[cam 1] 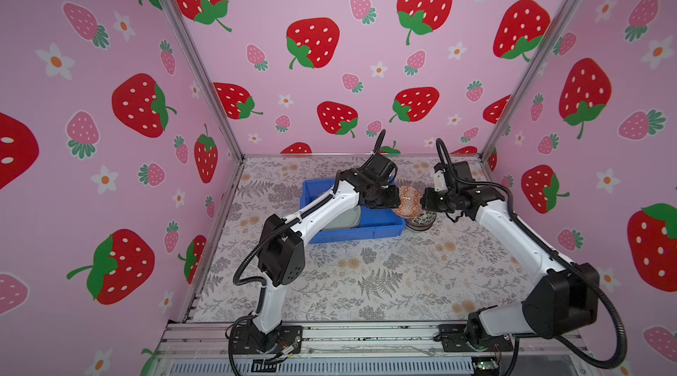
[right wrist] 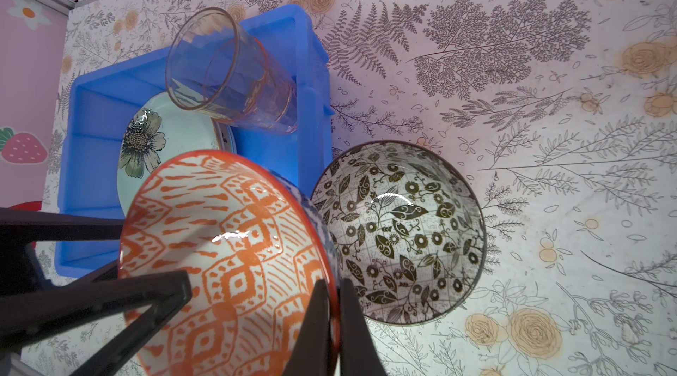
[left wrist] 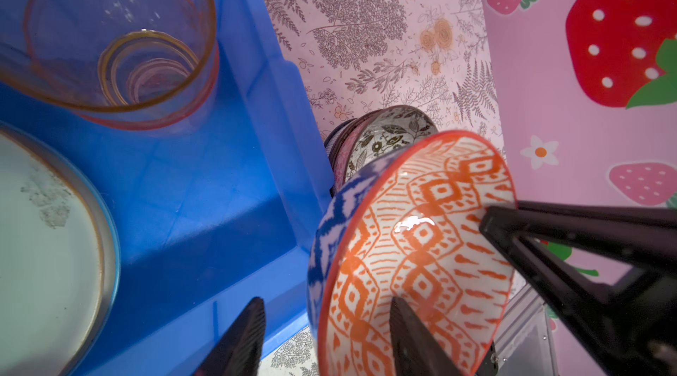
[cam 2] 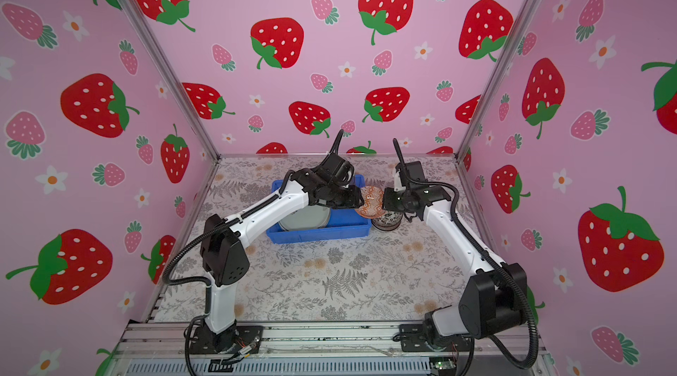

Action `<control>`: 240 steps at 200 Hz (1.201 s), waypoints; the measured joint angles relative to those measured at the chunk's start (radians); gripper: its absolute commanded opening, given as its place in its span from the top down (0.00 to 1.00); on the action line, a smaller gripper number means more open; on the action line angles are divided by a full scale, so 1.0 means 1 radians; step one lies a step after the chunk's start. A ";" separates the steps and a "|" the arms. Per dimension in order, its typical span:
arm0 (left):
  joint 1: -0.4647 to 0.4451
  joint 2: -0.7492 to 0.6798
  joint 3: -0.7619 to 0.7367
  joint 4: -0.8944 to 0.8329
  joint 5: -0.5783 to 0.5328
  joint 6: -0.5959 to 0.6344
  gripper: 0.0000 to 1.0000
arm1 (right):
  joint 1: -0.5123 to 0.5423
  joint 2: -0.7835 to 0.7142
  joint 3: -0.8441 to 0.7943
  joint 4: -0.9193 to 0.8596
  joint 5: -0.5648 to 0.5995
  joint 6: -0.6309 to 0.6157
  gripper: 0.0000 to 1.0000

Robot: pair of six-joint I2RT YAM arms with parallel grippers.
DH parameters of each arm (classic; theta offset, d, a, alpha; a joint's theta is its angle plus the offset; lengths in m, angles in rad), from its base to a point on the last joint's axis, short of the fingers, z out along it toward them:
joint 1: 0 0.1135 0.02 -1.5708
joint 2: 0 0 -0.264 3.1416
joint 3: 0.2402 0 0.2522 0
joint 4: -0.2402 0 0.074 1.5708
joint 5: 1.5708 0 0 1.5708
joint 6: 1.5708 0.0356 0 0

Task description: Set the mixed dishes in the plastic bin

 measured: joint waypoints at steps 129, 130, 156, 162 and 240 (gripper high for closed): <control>-0.003 0.001 0.000 -0.057 -0.148 0.023 1.00 | 0.053 0.035 0.025 -0.007 0.018 0.024 1.00; -0.003 0.001 0.000 -0.058 -0.148 0.024 1.00 | 0.053 0.035 0.025 -0.007 0.018 0.024 1.00; -0.006 0.001 0.001 -0.062 -0.155 0.023 1.00 | 0.054 0.036 0.025 -0.009 0.017 0.025 0.99; -0.006 0.001 0.001 -0.063 -0.157 0.023 1.00 | 0.054 0.036 0.025 -0.009 0.016 0.025 0.96; -0.004 0.001 0.001 -0.129 -0.161 0.037 1.00 | 0.035 0.034 0.039 0.046 -0.038 0.043 0.52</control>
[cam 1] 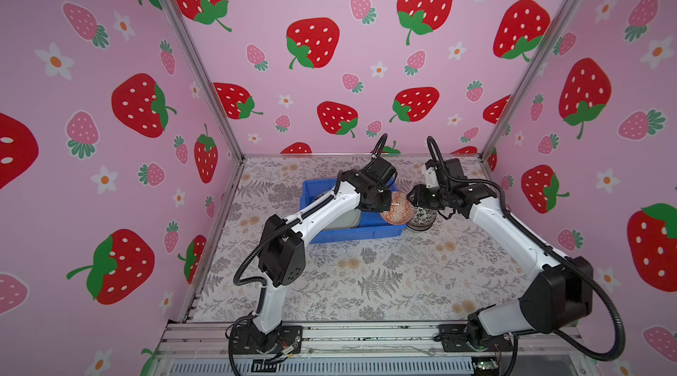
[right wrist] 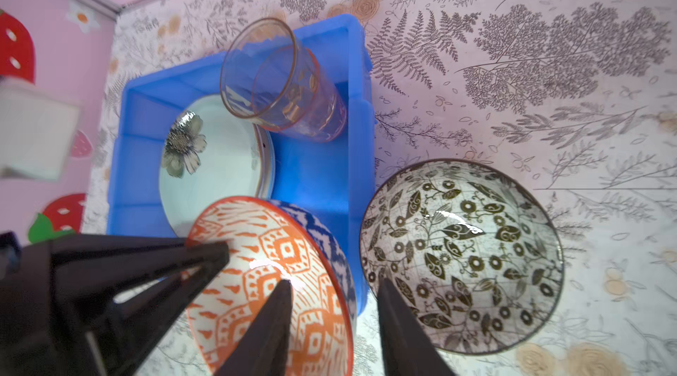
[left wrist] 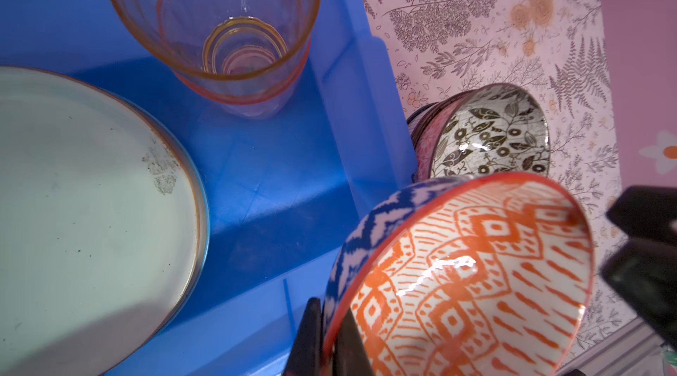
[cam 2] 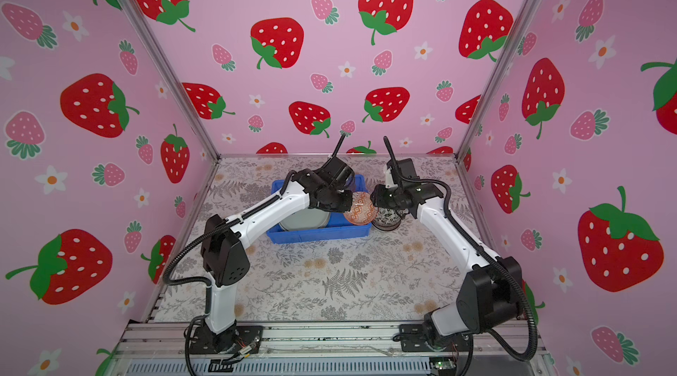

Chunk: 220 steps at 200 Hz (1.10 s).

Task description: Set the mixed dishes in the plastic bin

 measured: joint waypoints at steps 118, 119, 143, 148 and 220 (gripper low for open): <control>0.137 -0.065 -0.105 -0.006 0.043 -0.061 1.00 | -0.088 -0.042 -0.076 0.018 -0.035 0.005 0.01; 0.138 -0.065 -0.105 -0.005 0.043 -0.061 1.00 | -0.088 -0.042 -0.076 0.018 -0.035 0.004 0.01; 0.151 -0.066 -0.116 0.011 0.050 -0.072 1.00 | -0.102 -0.047 -0.097 0.019 -0.035 0.005 0.01; 0.153 -0.066 -0.119 0.015 0.053 -0.073 1.00 | -0.105 -0.050 -0.100 0.019 -0.035 0.005 0.01; 0.153 -0.036 -0.137 0.045 0.090 -0.084 1.00 | -0.130 -0.072 -0.126 0.021 -0.040 0.003 0.01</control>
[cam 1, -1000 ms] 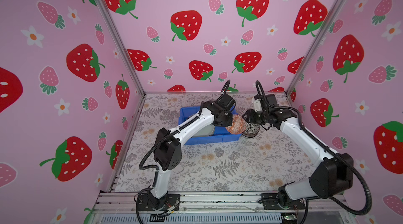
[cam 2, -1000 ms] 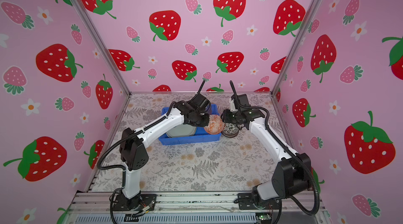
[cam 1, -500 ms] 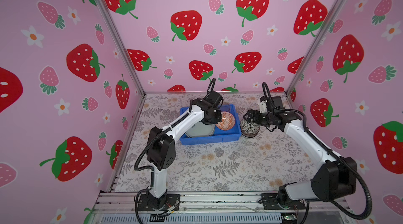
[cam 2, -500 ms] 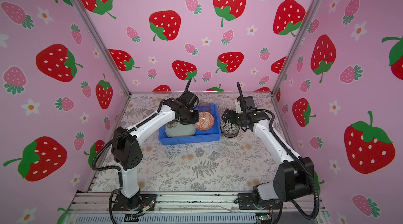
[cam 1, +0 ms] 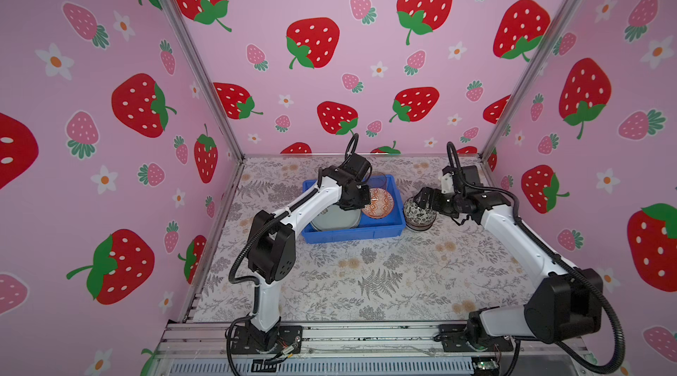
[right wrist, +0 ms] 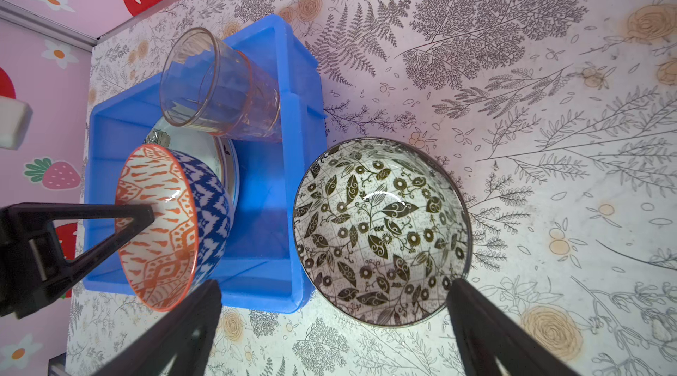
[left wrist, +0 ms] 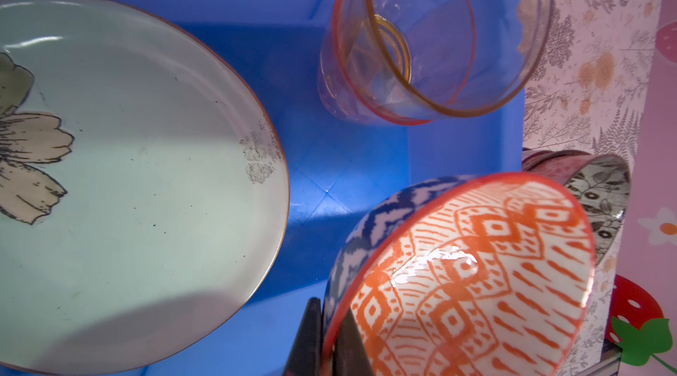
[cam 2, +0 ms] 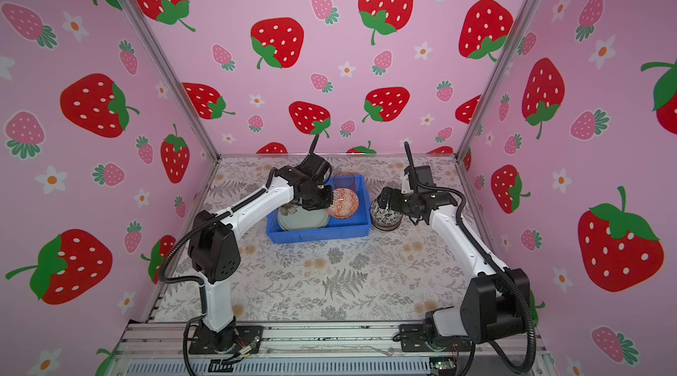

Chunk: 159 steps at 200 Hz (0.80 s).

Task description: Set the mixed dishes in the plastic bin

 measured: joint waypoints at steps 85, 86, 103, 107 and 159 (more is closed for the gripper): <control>-0.001 0.061 -0.017 0.045 0.007 -0.013 1.00 | -0.009 0.000 -0.006 0.001 -0.012 -0.005 0.02; -0.001 0.063 -0.017 0.045 0.007 -0.014 1.00 | -0.009 0.000 -0.006 0.001 -0.012 -0.005 0.02; -0.002 0.072 -0.019 0.047 0.007 -0.014 1.00 | -0.009 0.000 -0.008 0.003 -0.015 -0.005 0.02; -0.002 0.073 -0.020 0.047 0.007 -0.014 1.00 | -0.009 0.000 -0.008 0.003 -0.015 -0.005 0.02; -0.006 0.082 -0.031 0.066 0.024 -0.020 1.00 | -0.011 0.000 -0.013 0.009 -0.019 -0.006 0.02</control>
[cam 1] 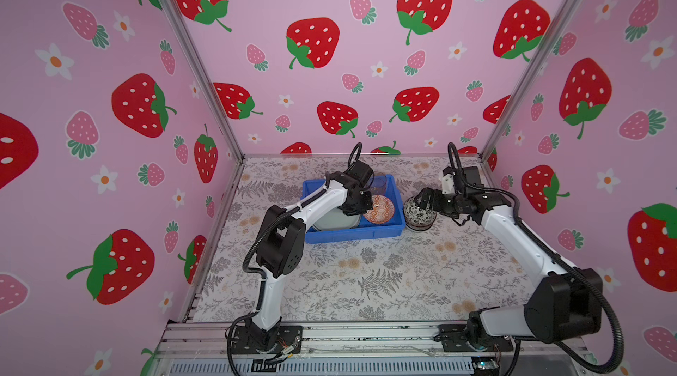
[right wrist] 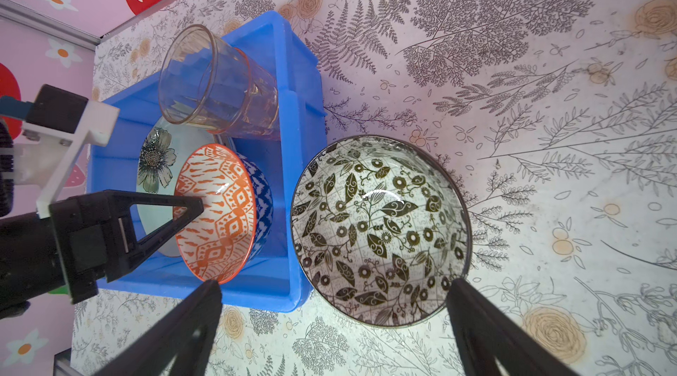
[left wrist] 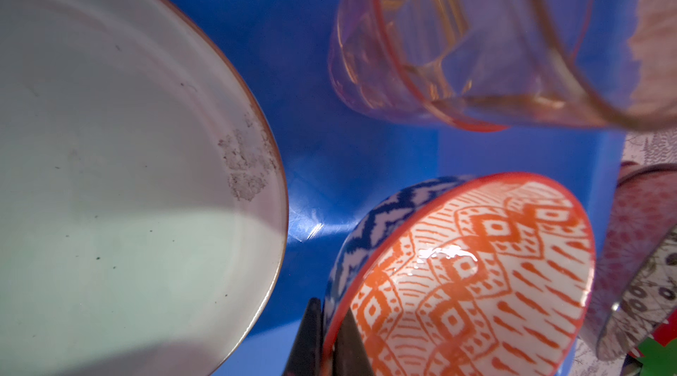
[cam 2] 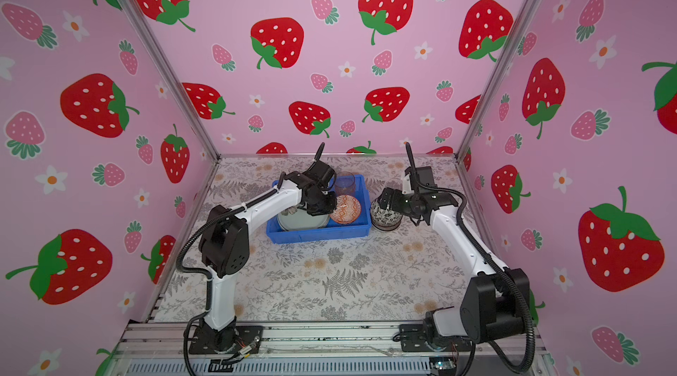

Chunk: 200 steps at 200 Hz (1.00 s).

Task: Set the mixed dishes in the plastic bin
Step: 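Lower the orange bowl with the left gripper into the bin beside the glass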

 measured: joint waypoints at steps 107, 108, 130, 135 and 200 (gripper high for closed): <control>-0.011 0.048 -0.019 0.042 0.017 0.000 1.00 | -0.005 0.000 -0.018 0.011 0.000 -0.001 0.02; -0.011 0.048 -0.020 0.042 0.017 0.000 1.00 | -0.005 0.000 -0.018 0.011 0.000 -0.001 0.02; -0.013 0.050 -0.022 0.046 0.017 0.001 1.00 | -0.006 0.000 -0.019 0.013 0.000 -0.001 0.02; -0.013 0.050 -0.023 0.048 0.018 0.002 1.00 | -0.006 0.000 -0.019 0.014 0.000 -0.001 0.02; -0.015 0.055 -0.036 0.068 0.017 0.003 0.97 | -0.009 0.000 -0.038 0.016 0.000 -0.002 0.02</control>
